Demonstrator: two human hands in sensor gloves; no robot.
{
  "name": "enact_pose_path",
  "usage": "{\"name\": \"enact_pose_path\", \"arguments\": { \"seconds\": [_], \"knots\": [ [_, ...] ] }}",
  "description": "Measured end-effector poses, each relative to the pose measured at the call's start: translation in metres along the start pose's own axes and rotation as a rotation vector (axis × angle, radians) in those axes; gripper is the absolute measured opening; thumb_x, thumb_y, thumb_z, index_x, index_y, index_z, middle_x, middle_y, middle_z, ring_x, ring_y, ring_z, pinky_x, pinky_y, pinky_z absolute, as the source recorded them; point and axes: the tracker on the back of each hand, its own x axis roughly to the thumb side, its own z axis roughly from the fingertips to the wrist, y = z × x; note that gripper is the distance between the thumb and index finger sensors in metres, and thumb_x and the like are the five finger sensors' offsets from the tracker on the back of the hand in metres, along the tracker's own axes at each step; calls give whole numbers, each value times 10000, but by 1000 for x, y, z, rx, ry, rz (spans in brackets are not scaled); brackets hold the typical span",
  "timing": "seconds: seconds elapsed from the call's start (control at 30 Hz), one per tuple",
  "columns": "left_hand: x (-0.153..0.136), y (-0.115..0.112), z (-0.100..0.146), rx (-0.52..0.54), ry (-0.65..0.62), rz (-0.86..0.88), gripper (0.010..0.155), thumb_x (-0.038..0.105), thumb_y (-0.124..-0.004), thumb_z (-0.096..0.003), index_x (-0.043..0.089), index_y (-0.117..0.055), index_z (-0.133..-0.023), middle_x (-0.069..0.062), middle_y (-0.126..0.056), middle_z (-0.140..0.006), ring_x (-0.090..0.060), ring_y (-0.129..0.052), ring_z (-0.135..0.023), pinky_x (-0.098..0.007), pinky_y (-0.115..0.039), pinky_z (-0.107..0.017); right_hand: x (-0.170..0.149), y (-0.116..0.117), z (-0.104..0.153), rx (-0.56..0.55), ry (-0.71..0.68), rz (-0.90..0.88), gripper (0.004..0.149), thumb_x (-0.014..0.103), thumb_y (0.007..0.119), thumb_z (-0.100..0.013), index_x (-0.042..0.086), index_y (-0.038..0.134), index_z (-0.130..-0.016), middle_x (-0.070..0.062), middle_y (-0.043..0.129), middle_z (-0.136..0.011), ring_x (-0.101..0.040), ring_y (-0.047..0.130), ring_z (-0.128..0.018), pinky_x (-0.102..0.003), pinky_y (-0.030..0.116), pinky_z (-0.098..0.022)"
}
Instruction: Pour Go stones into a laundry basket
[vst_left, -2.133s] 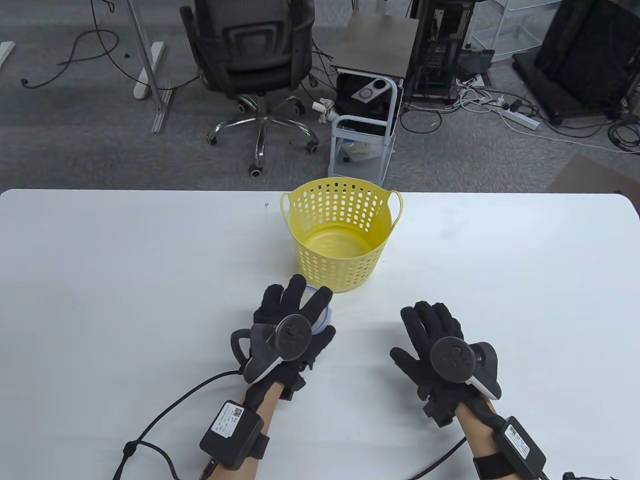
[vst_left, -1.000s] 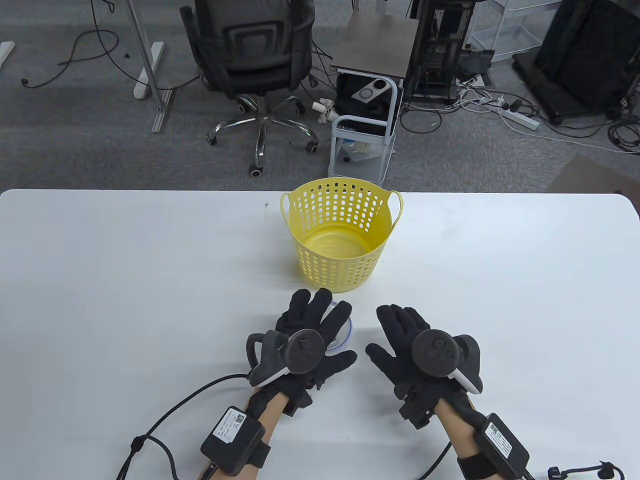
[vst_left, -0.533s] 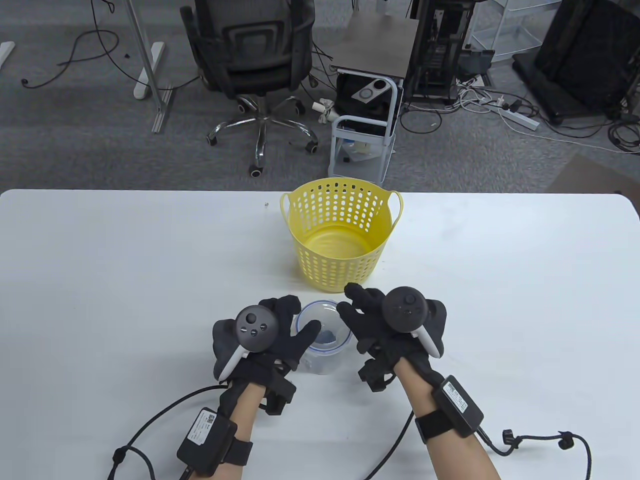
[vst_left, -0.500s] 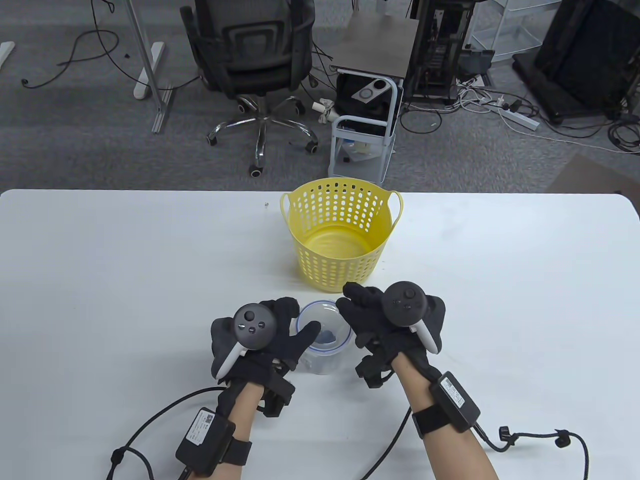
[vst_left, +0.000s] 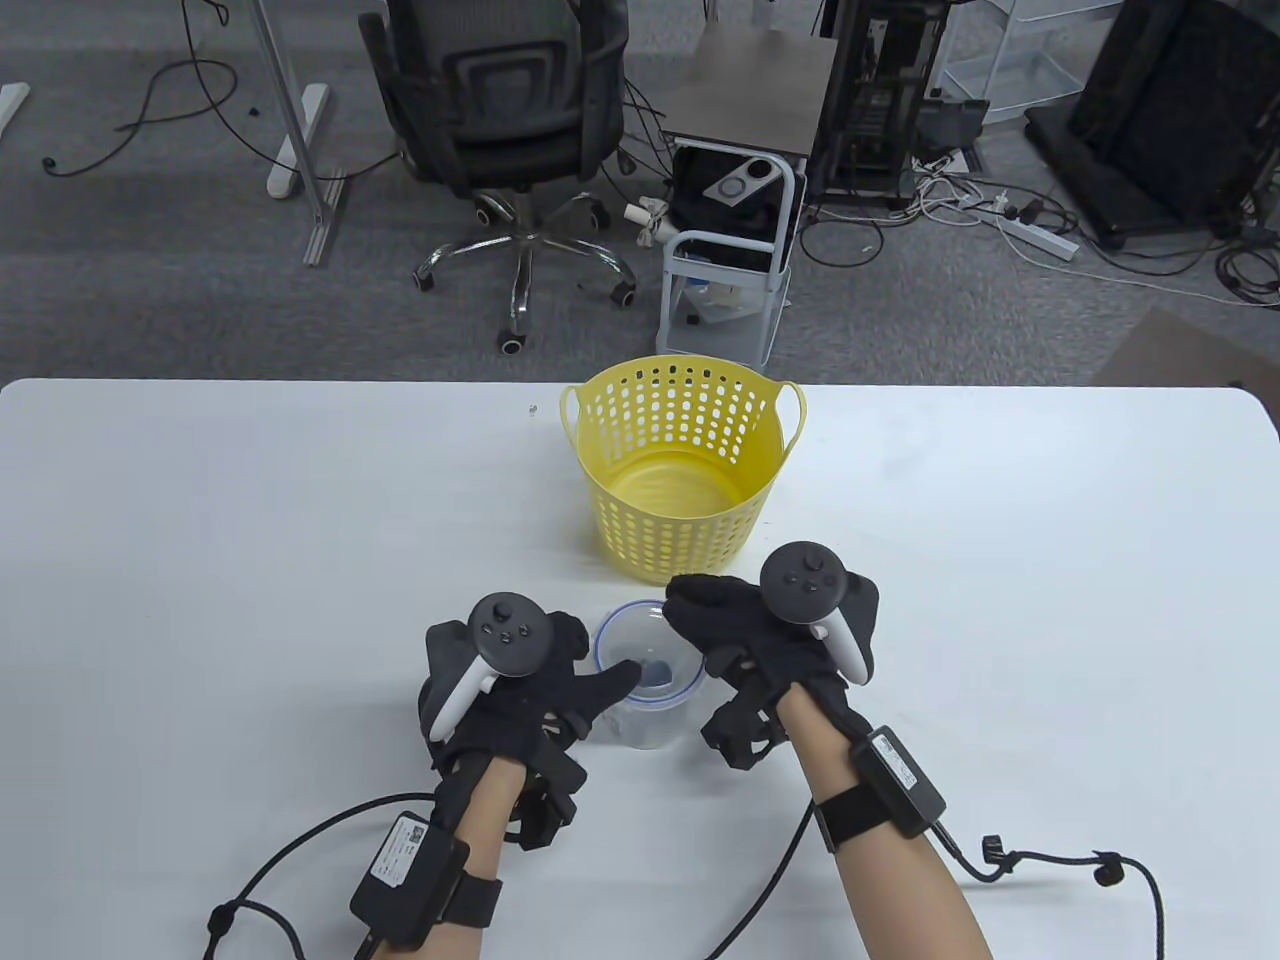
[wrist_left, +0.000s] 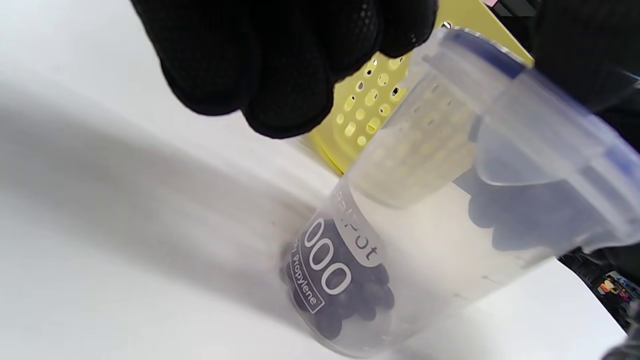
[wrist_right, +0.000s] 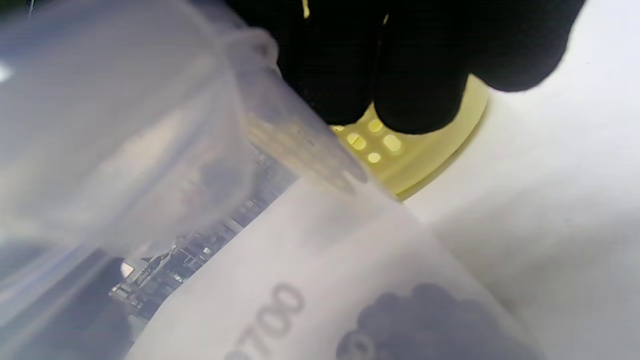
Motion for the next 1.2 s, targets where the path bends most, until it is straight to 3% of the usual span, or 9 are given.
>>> {"name": "enact_pose_path", "arguments": {
  "seconds": [0.27,0.43,0.6,0.7,0.83,0.97,1.2],
  "knots": [
    [-3,-4,-3,147,-23,50,730,757,-770,-419,313,-573,-964,52,-776,-859,-201,-942,-670,-384,-832,-483,-14,-9,32,-32,17,3,532,531,838,-461,210,845,-886,-130,884,-860,-472,911,-694,-625,745,-528],
    [-1,-11,-4,264,-64,46,665,748,-746,-419,338,-640,-931,90,-826,-818,-183,-970,-638,-379,-849,-465,-17,-7,55,-127,3,61,552,556,824,-462,194,846,-878,-129,901,-836,-463,927,-675,-618,755,-518],
    [-4,-15,-6,236,-81,101,675,759,-702,-420,345,-658,-952,67,-838,-845,-206,-975,-656,-388,-852,-471,-27,-1,67,-177,-30,26,605,605,779,-455,182,831,-886,-137,894,-843,-470,926,-673,-615,761,-510],
    [-9,-15,-5,201,-69,176,775,815,-652,-411,334,-626,-1018,38,-826,-896,-238,-970,-685,-397,-848,-487,-39,0,69,-213,-17,-150,687,641,745,-453,142,782,-923,-187,837,-898,-508,892,-696,-635,742,-513],
    [-10,-15,-4,116,-32,238,798,826,-660,-411,315,-643,-1023,21,-836,-902,-256,-978,-678,-400,-851,-478,-51,-2,68,-157,40,-261,674,650,748,-451,143,777,-894,-192,804,-915,-518,859,-719,-639,725,-525],
    [-7,-22,-6,82,-29,184,759,811,-675,-415,316,-687,-989,29,-862,-872,-253,-993,-653,-399,-858,-460,-59,5,64,-74,28,-323,665,660,744,-450,146,781,-871,-196,789,-916,-504,844,-717,-632,722,-529],
    [1,-27,-7,205,-102,109,652,771,-663,-420,324,-773,-883,83,-928,-746,-183,-1034,-553,-362,-883,-400,-61,15,57,-70,-63,-332,604,624,755,-450,171,768,-848,-166,801,-874,-436,866,-665,-610,740,-512]
  ]
}}
